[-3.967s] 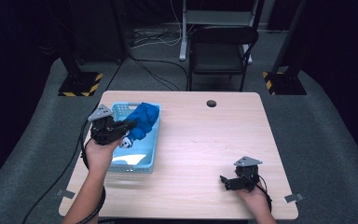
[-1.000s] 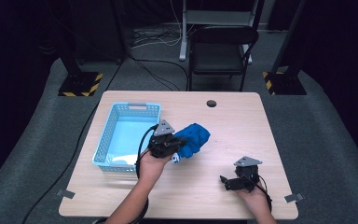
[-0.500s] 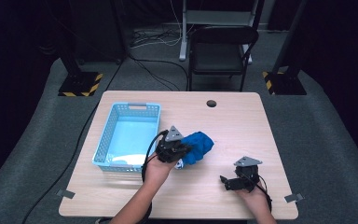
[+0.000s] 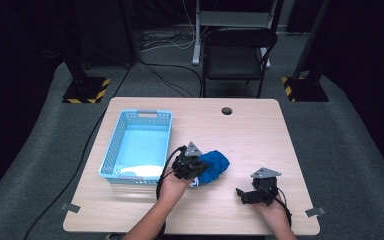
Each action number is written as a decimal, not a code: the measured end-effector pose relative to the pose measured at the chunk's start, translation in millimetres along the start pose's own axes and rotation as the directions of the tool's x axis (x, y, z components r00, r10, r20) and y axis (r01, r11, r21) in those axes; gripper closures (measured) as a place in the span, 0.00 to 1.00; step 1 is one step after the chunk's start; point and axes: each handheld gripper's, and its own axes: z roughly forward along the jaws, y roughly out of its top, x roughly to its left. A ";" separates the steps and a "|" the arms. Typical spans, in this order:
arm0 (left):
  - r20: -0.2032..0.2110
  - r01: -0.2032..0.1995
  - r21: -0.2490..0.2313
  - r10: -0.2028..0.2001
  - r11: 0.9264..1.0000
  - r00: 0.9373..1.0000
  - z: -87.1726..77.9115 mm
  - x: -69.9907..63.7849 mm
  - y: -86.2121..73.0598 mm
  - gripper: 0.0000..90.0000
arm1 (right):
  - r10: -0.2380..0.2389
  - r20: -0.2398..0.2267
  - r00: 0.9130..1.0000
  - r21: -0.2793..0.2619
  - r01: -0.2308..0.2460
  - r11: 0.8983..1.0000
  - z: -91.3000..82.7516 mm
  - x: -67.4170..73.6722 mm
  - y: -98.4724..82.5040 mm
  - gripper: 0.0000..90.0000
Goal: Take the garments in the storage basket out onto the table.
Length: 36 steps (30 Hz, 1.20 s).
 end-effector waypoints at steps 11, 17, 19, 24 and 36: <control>0.012 -0.007 0.050 0.007 0.999 1.000 7.3 -1.6 -0.1 0.86 | 0.000 0.000 1.000 0.000 0.000 1.000 0.0 0.0 0.0 0.00; 0.033 -0.004 0.087 0.001 0.996 0.999 12.1 -1.5 -2.6 0.74 | 0.000 0.000 1.000 0.000 0.000 1.000 0.0 0.0 0.0 0.00; 0.037 -0.001 0.097 -0.002 0.995 0.999 13.4 -1.2 -2.9 0.72 | 0.000 0.000 1.000 0.000 0.000 1.000 0.0 0.0 0.0 0.00; 0.040 0.008 0.109 -0.012 0.994 0.999 16.5 0.1 -5.7 0.67 | 0.000 0.000 1.000 0.000 0.000 1.000 0.0 0.0 0.0 0.00; 0.047 0.036 0.115 -0.041 0.993 0.998 17.5 1.4 -7.4 0.45 | 0.000 0.000 1.000 0.000 0.000 1.000 0.0 0.0 0.0 0.00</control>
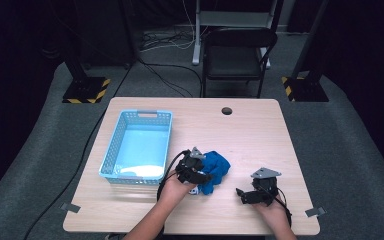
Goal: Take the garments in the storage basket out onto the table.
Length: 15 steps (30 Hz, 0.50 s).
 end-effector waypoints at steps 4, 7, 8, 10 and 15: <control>-0.001 0.006 -0.009 -0.006 1.000 1.000 -1.6 -0.2 0.2 0.37 | 0.000 0.000 1.000 0.000 0.000 1.000 0.0 0.0 0.0 0.00; 0.015 0.015 -0.014 -0.015 1.000 1.000 -2.7 0.2 0.0 0.31 | 0.000 0.000 1.000 0.000 0.000 1.000 0.0 0.0 0.0 0.00; 0.020 0.016 -0.016 -0.016 1.000 1.000 -3.1 0.2 0.0 0.29 | 0.000 0.000 1.000 0.000 0.000 1.000 0.0 0.0 0.0 0.00; 0.016 0.015 -0.018 -0.015 1.000 1.000 -4.8 0.1 0.1 0.28 | 0.000 0.000 1.000 0.000 0.000 1.000 0.0 0.0 0.0 0.00; 0.019 0.006 -0.028 -0.006 1.000 1.000 -9.1 -1.8 0.2 0.23 | 0.000 0.000 1.000 0.000 0.000 1.000 0.0 0.0 0.0 0.00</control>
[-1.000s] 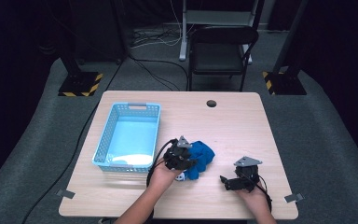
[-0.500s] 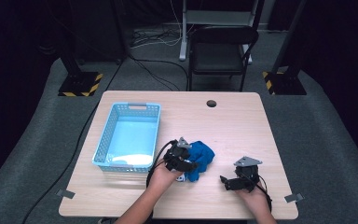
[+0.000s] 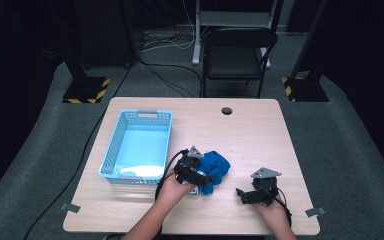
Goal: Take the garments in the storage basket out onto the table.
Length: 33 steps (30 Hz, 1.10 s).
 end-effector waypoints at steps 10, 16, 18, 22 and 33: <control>-0.015 0.000 -0.031 -0.001 1.000 1.000 -12.3 1.2 -0.4 0.18 | -0.002 -0.001 1.000 -0.001 0.002 1.000 0.0 0.0 0.0 0.00; -0.012 0.001 -0.053 -0.001 0.999 1.000 -21.7 0.6 0.7 0.15 | -0.002 -0.001 1.000 -0.001 0.002 1.000 0.0 0.0 0.0 0.00; -0.013 -0.001 -0.067 0.000 0.998 1.000 -26.2 -0.3 1.7 0.15 | -0.002 -0.001 1.000 -0.001 0.002 1.000 0.0 0.0 0.0 0.00; -0.014 -0.008 -0.090 0.007 0.996 1.000 -35.8 -1.2 4.1 0.14 | -0.002 -0.001 1.000 -0.001 0.002 1.000 0.0 0.0 0.0 0.00; -0.007 -0.007 -0.102 0.007 0.995 1.000 -47.1 -2.3 7.5 0.13 | -0.002 -0.001 1.000 -0.001 0.002 1.000 0.0 0.0 0.0 0.00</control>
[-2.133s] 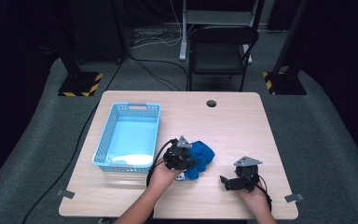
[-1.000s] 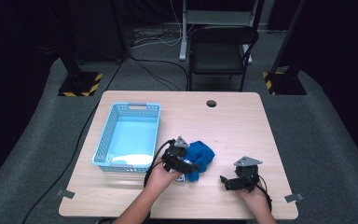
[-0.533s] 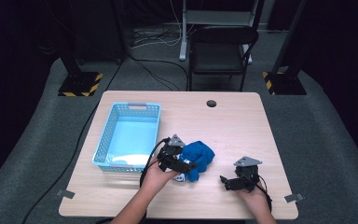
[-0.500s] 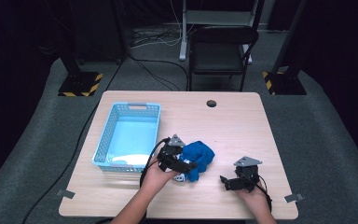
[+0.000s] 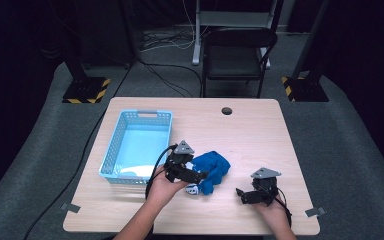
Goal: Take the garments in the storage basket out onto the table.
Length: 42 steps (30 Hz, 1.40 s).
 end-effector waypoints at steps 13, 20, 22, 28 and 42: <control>-0.030 -0.012 -0.030 0.011 0.999 0.999 -20.2 4.4 0.0 0.13 | 0.000 0.000 1.000 0.000 0.000 1.000 0.0 0.0 0.0 0.00; -0.033 -0.013 -0.063 0.011 0.998 0.999 -30.4 9.2 -4.7 0.13 | 0.000 0.000 1.000 0.000 0.000 1.000 0.0 0.0 0.0 0.00; -0.034 -0.018 -0.074 0.016 0.997 0.999 -33.1 9.9 -5.1 0.13 | 0.001 0.000 1.000 0.001 -0.001 1.000 0.0 0.1 0.0 0.00; -0.042 -0.021 -0.088 0.017 0.996 0.999 -41.2 11.8 -5.8 0.13 | 0.001 0.000 1.000 0.000 -0.001 1.000 0.0 0.1 0.0 0.00; -0.073 -0.003 -0.106 -0.005 0.994 0.997 -58.5 22.5 -12.7 0.13 | 0.001 0.000 1.000 0.000 -0.001 1.000 0.0 0.0 0.0 0.00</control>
